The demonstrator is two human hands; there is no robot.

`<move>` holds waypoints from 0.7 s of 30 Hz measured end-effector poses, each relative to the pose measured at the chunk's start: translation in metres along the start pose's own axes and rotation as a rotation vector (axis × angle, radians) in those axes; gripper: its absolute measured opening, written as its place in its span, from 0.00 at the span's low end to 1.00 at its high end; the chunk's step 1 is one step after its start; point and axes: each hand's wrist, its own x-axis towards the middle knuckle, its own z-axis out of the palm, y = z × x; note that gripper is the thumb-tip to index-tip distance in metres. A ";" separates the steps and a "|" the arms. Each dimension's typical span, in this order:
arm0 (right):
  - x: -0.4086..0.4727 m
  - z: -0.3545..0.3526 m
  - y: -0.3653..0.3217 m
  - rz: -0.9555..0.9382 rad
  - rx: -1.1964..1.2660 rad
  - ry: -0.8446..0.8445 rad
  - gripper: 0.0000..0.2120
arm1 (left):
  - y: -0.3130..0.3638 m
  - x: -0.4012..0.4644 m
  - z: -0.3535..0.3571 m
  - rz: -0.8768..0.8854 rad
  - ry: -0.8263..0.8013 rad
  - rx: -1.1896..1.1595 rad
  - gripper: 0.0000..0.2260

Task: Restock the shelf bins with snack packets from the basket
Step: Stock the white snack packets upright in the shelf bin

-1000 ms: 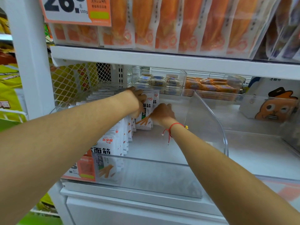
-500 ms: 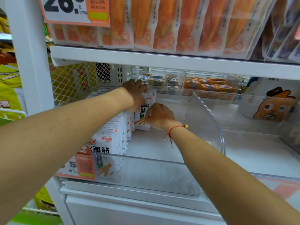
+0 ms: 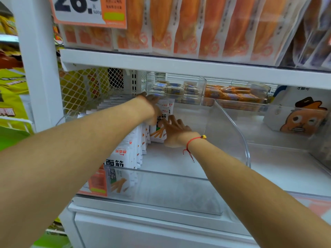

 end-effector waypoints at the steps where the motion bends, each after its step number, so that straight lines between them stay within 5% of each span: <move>1: -0.002 -0.003 0.000 0.005 0.000 -0.030 0.33 | 0.003 -0.004 -0.004 -0.026 0.007 0.023 0.25; 6: -0.022 -0.017 0.002 0.027 -0.021 -0.211 0.33 | 0.007 -0.025 -0.010 -0.091 0.022 -0.058 0.26; 10: -0.061 -0.031 0.001 0.011 0.073 -0.181 0.30 | 0.013 -0.058 -0.015 -0.089 0.128 -0.086 0.24; 21: -0.209 -0.058 -0.021 -0.124 0.285 0.378 0.10 | 0.062 -0.203 -0.040 -0.233 0.554 -0.663 0.14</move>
